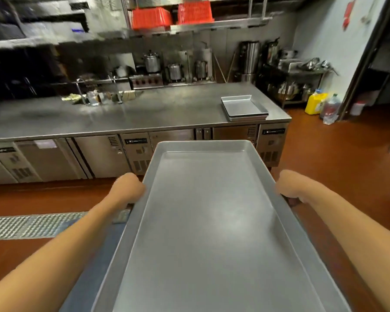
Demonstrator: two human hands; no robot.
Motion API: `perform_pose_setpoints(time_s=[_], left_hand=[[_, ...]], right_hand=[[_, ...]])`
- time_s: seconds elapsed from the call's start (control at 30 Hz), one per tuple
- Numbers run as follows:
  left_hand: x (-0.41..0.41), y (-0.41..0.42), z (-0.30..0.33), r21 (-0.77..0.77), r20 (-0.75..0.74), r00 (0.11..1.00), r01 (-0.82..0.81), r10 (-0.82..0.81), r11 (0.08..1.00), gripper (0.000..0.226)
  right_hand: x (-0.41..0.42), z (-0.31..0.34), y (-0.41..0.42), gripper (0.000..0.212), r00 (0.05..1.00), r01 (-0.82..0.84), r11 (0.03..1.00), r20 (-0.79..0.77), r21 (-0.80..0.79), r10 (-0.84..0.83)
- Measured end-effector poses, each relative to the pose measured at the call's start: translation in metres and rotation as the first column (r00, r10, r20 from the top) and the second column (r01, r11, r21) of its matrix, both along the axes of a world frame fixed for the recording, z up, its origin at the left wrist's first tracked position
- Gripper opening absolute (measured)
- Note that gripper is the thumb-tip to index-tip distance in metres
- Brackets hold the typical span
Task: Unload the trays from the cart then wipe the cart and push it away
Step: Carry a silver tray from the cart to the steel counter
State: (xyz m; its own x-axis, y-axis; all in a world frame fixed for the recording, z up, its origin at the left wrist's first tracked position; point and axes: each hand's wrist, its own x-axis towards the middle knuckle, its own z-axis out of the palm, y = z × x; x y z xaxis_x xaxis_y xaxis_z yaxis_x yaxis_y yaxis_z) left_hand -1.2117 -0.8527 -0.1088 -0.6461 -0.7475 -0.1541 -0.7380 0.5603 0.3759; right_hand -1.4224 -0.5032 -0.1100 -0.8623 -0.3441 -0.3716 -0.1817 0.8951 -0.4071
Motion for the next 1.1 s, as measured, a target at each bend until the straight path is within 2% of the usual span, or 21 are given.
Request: perform_pose_setpoints(time_s=[0.07,0.17,0.3,0.43,0.6,0.8,1.1], left_hand=[[-0.002,-0.002,0.036,-0.016,-0.06,0.998,-0.007,0.006,1.0,0.018],[0.0,-0.001,0.09,0.05,-0.196,0.98,-0.013,0.022,0.999,0.015],[0.008,0.01,0.153,0.109,-0.217,0.976,0.032,-0.008,0.994,0.009],[0.018,0.028,0.191,0.099,-0.237,0.971,0.018,0.006,0.995,0.011],[0.027,0.042,0.193,0.157,-0.231,0.972,-0.001,0.037,0.988,0.012],[0.045,0.07,0.18,0.197,-0.19,0.98,-0.025,0.063,0.98,0.011],[0.08,0.125,0.194,0.034,-0.09,0.995,0.047,-0.044,0.998,0.025]], right_hand=[[-0.004,0.036,0.004,0.014,1.0,0.028,0.997,0.007,-0.067,-0.028],[-0.008,0.087,0.015,0.024,0.997,0.068,0.982,0.038,-0.178,-0.062],[-0.002,0.146,0.033,0.013,0.999,0.041,0.972,0.031,-0.233,-0.035],[-0.011,0.18,0.057,0.021,0.995,0.062,0.947,0.091,-0.315,-0.035],[-0.015,0.198,0.081,0.025,0.99,0.044,0.941,0.14,-0.336,0.003],[0.002,0.199,0.114,0.007,0.977,0.069,0.938,0.215,-0.341,0.007],[0.052,0.203,0.173,0.018,0.962,0.083,0.94,0.273,-0.331,0.011]])
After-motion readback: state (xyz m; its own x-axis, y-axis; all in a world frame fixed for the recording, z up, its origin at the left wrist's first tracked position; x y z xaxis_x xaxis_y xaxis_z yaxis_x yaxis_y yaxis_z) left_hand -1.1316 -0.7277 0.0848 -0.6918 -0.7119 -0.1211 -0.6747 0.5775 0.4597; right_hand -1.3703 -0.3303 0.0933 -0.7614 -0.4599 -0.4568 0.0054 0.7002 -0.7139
